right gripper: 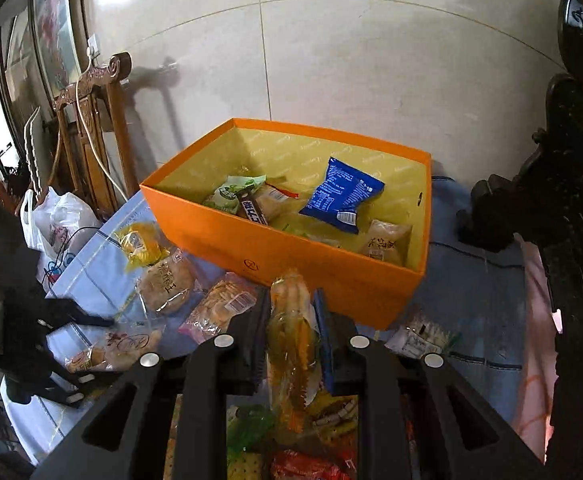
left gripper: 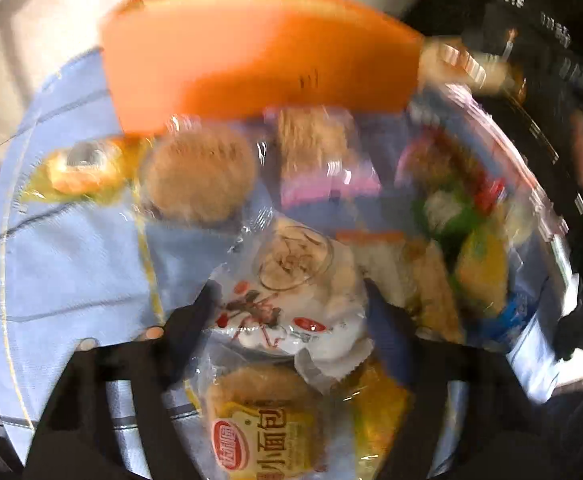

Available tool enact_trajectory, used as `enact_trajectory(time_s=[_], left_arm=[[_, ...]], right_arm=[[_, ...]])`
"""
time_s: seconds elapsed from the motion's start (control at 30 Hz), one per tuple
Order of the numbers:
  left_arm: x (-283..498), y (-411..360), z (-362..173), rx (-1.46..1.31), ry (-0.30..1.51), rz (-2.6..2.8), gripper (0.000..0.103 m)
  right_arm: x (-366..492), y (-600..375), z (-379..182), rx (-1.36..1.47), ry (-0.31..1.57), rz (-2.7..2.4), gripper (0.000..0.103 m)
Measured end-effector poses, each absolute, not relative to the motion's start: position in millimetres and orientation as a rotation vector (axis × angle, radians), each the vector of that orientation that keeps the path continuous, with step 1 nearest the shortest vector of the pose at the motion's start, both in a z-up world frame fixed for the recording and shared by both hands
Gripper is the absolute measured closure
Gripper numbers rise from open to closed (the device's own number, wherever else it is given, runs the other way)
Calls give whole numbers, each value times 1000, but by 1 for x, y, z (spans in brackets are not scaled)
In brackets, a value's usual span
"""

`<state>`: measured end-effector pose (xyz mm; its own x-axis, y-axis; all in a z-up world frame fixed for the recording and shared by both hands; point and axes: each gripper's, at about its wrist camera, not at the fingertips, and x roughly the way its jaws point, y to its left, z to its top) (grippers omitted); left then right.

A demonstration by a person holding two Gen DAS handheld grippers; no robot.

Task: Organize snacks
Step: 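Grasp a bread stick with the right tool while the left tool grasps a white pastry bag, then drop the bread stick and white pastry bag into the orange box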

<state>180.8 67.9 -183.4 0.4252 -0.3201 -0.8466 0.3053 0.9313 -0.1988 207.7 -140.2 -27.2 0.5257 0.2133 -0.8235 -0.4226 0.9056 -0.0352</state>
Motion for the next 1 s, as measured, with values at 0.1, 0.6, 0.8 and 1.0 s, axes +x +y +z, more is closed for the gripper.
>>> enact_trajectory(time_s=[0.1,0.6,0.8,1.0], left_arm=[[183,61,-177,-25,1067,-410,57],[189,68,-48,48,858,-269,64],[278,93,3,-23,786,-23,64],[340,87,23,29,779,36,64]], right_arm=[[203,-137,-24,-257,941,389,82],[225,-135,42,-212,764,386,82],[280,-126,59,-200,683,289,82],[331,-107,64,-157,681,269,82]])
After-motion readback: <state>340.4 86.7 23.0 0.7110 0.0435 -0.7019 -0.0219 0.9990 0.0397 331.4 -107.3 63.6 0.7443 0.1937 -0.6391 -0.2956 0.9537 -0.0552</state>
